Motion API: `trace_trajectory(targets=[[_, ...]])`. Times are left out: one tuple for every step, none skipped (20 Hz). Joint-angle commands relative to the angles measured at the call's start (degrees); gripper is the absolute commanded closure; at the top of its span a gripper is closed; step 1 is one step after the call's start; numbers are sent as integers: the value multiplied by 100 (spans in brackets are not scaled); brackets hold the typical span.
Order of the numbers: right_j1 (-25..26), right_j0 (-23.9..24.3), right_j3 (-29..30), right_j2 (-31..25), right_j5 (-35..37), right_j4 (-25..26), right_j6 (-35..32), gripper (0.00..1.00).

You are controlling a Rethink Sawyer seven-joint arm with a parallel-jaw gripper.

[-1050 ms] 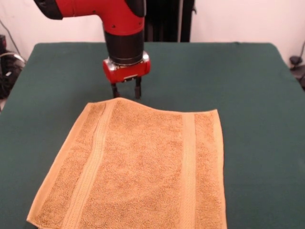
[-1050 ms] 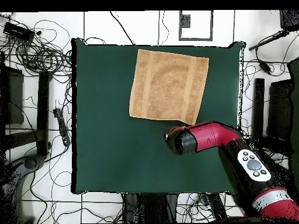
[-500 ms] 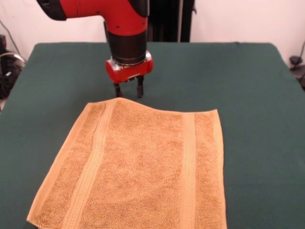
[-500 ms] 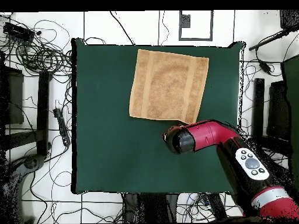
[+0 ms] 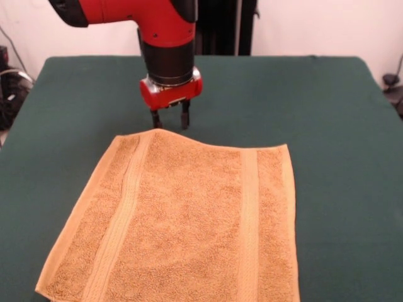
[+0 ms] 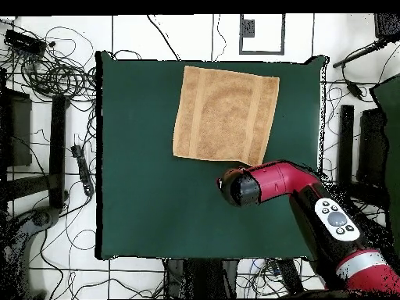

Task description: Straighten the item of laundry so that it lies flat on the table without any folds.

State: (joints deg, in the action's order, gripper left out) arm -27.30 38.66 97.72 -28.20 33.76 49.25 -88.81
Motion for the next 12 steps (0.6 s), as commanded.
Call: trace_trajectory(targets=[[182,-156,-22,-531,715,389,2184,0],[171,-162,-18,-532,756,393,2229,0],[181,-183,-47,-528,806,409,2287,0],[185,-196,-66,-529,812,430,2318,0],[190,-210,-84,-531,819,452,2349,0],[204,-217,-106,-541,801,479,2378,0],[208,-229,-126,-546,806,497,2414,0],[213,-252,-146,-542,828,538,2486,0],[222,-252,-157,-551,821,556,2529,0],[226,-251,-159,-558,822,562,2556,0],[222,-255,-162,-561,853,572,2616,0],[216,-247,-156,-564,868,561,2629,0]])
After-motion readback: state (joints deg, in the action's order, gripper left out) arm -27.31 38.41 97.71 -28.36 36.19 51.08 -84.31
